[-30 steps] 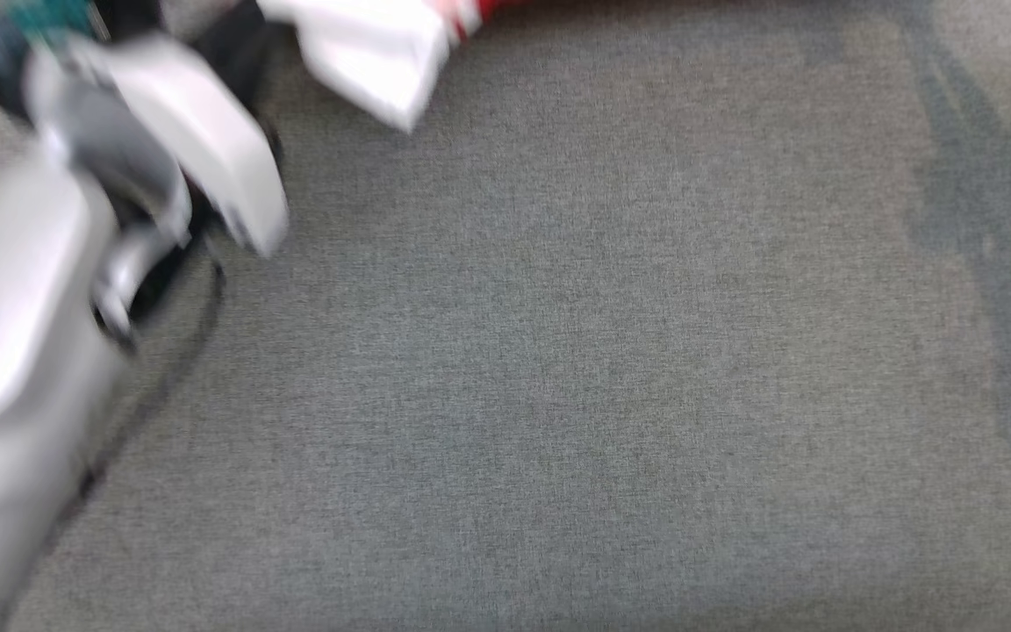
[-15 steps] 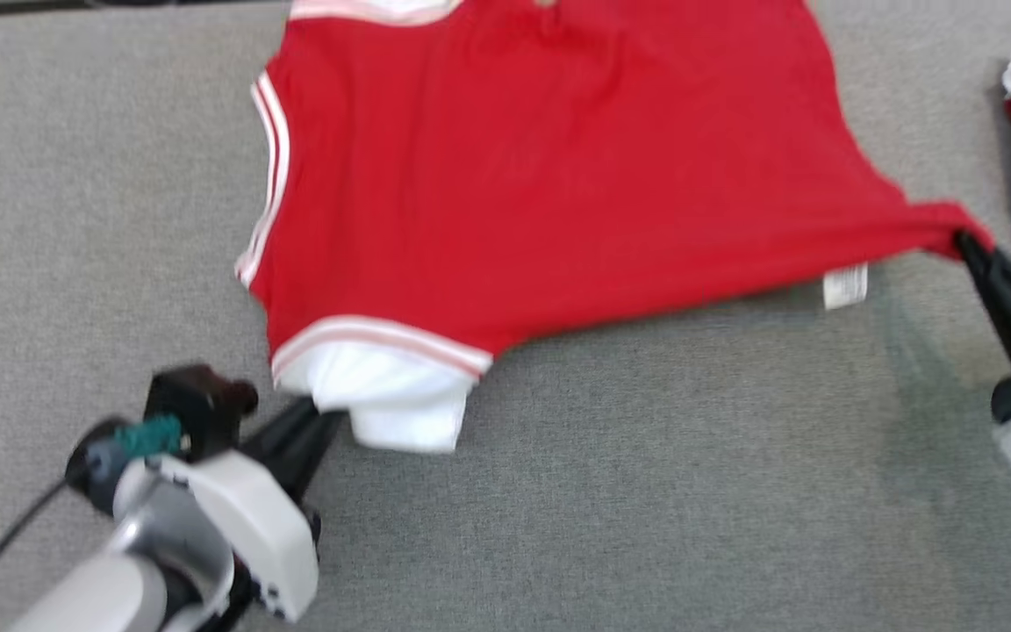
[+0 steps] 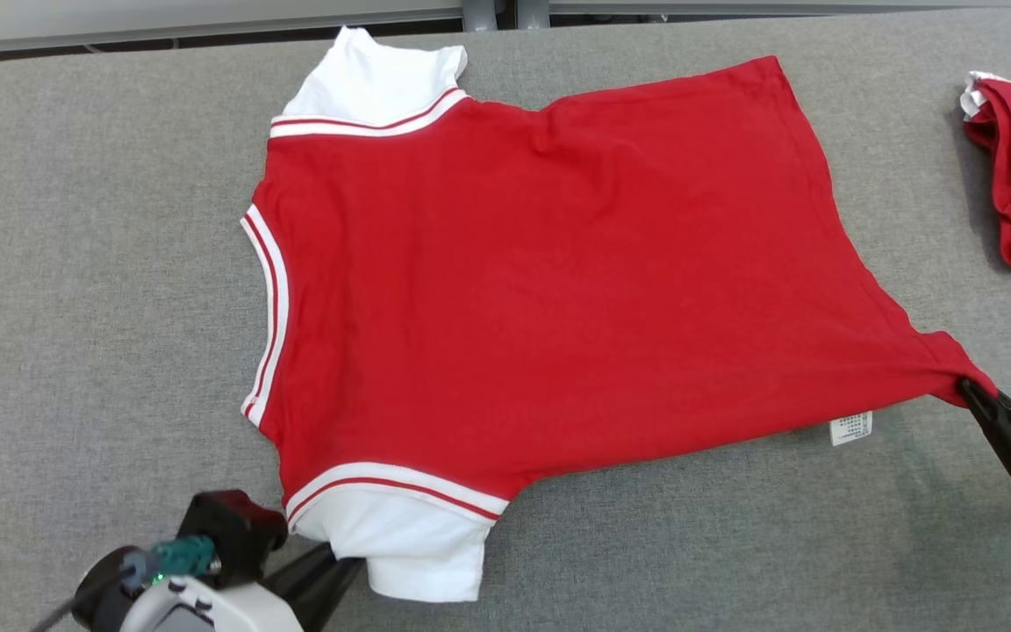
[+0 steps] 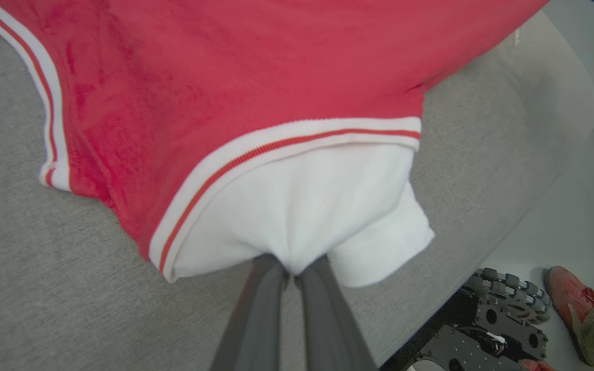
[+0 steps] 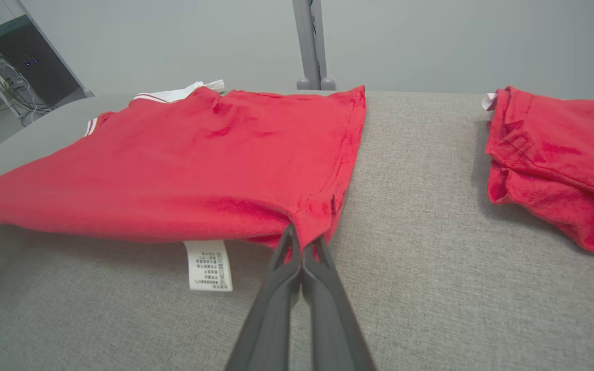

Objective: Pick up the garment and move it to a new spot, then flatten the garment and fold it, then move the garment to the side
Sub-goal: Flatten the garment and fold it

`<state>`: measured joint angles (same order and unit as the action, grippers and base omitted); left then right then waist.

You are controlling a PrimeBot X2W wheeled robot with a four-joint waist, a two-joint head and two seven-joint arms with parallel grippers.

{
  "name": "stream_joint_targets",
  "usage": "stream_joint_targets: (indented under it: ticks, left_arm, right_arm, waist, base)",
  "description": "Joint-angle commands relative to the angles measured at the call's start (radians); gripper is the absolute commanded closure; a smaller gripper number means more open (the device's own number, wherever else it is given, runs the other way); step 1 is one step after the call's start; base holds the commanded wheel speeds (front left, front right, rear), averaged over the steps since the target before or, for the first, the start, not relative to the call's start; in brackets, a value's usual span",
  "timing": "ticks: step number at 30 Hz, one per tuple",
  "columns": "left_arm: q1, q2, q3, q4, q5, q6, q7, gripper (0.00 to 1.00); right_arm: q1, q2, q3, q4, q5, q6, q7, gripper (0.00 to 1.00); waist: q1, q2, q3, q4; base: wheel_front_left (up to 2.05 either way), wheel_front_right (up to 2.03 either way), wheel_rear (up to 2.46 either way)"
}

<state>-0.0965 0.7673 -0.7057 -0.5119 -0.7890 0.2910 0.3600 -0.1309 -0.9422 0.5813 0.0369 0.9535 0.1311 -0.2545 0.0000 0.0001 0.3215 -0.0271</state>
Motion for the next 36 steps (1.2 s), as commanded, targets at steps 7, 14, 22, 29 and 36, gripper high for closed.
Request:
stream_joint_targets:
  ticks: [7,14,22,29,36]
  left_arm:
    - [-0.15,0.001,0.027,0.037,-0.075,-0.068,0.115,1.0]
    - [-0.341,-0.019,0.047,0.136,-0.098,-0.12,0.221,1.0]
    - [-0.534,-0.064,0.03,0.266,-0.036,-0.185,0.264,1.0]
    - [-0.635,-0.087,0.02,0.355,0.016,-0.218,0.26,1.0]
    - [-0.673,-0.105,0.032,0.387,0.107,-0.198,0.146,0.0]
  right_arm:
    - [-0.017,0.01,-0.059,-0.053,-0.028,-0.001,0.091,1.0]
    - [-0.123,0.022,-0.063,-0.041,-0.019,-0.001,0.145,1.0]
    - [-0.278,0.027,-0.013,-0.005,-0.033,-0.001,0.161,1.0]
    - [-0.386,0.024,0.025,0.032,-0.037,-0.001,0.137,0.64]
    - [-0.461,0.05,0.067,0.066,-0.052,-0.001,0.059,0.0]
  waist:
    - [0.0,-0.0001,0.038,0.001]
    - [0.0,-0.0001,0.093,0.0]
    - [0.0,-0.0001,0.177,0.012]
    - [0.0,-0.0001,0.226,0.02]
    - [0.0,-0.0001,0.236,0.024]
  base:
    - [0.0,0.0,0.0]
    - [0.0,0.0,0.0]
    - [0.0,0.0,0.0]
    - [0.0,0.0,0.0]
    - [0.0,0.0,0.0]
